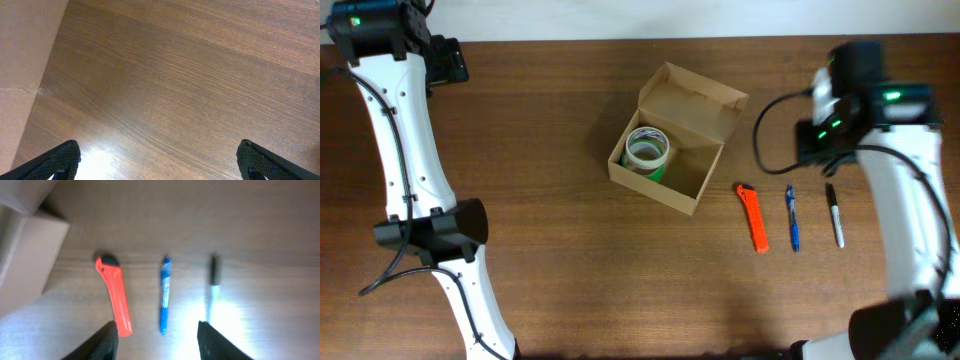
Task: Pack container
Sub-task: 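Open right gripper and withdraw toward the box cutter, then grasp the orange box cutter with the right gripper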
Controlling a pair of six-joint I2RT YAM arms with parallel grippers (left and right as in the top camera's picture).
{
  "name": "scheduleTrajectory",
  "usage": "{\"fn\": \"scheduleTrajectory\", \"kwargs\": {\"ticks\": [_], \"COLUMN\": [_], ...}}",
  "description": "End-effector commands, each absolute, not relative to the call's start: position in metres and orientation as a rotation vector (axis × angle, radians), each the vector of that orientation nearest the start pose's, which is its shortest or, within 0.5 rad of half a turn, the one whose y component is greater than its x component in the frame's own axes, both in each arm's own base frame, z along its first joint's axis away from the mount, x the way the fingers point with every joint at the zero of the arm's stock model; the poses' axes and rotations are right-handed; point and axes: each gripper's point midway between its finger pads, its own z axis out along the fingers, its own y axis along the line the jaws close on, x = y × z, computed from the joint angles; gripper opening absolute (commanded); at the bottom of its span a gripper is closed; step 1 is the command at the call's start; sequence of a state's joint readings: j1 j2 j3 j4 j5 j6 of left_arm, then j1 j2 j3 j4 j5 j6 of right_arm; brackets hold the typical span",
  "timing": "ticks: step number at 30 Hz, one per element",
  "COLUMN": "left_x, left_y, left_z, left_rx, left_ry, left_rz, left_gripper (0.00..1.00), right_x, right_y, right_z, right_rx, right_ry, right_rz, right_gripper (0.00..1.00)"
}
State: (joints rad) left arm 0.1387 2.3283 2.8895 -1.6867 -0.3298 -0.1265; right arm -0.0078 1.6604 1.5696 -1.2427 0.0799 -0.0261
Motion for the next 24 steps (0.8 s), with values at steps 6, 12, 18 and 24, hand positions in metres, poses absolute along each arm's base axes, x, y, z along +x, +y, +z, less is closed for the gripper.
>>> {"fn": "scheduleTrajectory", "kwargs": {"ticks": [6,12,18,24], "left_x": [0.465,0.465,0.465,0.465], "left_y": [0.122,0.122,0.122,0.122], "left_z": [0.277,0.277,0.277,0.277], "left_rx": [-0.444,-0.444,-0.444,-0.444], "left_ry": [2.622,2.622,2.622,2.622], "left_rz": [0.449,0.448,0.449,0.449], "left_gripper": [1.0,1.0,1.0,1.0], "right_x": [0.331,0.325,0.321,0.313], "right_y": [0.02,0.032,0.042,0.042], "right_z": [0.084,0.063,0.037,0.005], "right_rx": [-0.101,-0.2,-0.263,-0.267], "right_ry": [3.0,3.057,3.118,3.215], "right_rz": [0.114,0.201,0.217,0.227], "right_gripper": [0.54,0.54,0.54,0.55]}}
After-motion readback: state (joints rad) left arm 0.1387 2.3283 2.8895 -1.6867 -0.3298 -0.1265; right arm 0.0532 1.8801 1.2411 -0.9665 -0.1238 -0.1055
